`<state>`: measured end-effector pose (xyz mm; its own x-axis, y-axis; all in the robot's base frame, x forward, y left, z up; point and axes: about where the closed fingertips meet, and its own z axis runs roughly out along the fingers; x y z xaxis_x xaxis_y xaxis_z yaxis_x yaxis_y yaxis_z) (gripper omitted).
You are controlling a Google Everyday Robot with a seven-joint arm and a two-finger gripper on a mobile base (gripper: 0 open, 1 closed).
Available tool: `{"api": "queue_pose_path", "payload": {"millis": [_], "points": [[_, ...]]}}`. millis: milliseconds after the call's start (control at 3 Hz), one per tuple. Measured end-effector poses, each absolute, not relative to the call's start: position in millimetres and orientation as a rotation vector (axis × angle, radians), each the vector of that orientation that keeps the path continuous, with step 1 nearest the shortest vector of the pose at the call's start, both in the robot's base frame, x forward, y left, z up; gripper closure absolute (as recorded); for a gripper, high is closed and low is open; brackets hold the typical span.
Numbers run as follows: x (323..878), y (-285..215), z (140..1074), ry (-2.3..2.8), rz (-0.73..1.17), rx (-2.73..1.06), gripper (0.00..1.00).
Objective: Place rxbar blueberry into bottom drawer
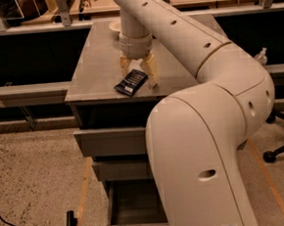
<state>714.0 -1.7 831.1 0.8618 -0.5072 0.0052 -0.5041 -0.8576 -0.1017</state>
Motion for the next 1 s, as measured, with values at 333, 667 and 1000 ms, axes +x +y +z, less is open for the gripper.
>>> {"api": "queue_pose_path", "payload": {"millis": [333,667,1000], "points": [[714.0,-2.5,831.7,0.803,-0.049,-2.937,0.62],[714.0,-3.8,832.8,0.807,-0.050,-2.938,0.62],[714.0,-4.7,833.7,0.810,-0.050,-2.938,0.63]]}}
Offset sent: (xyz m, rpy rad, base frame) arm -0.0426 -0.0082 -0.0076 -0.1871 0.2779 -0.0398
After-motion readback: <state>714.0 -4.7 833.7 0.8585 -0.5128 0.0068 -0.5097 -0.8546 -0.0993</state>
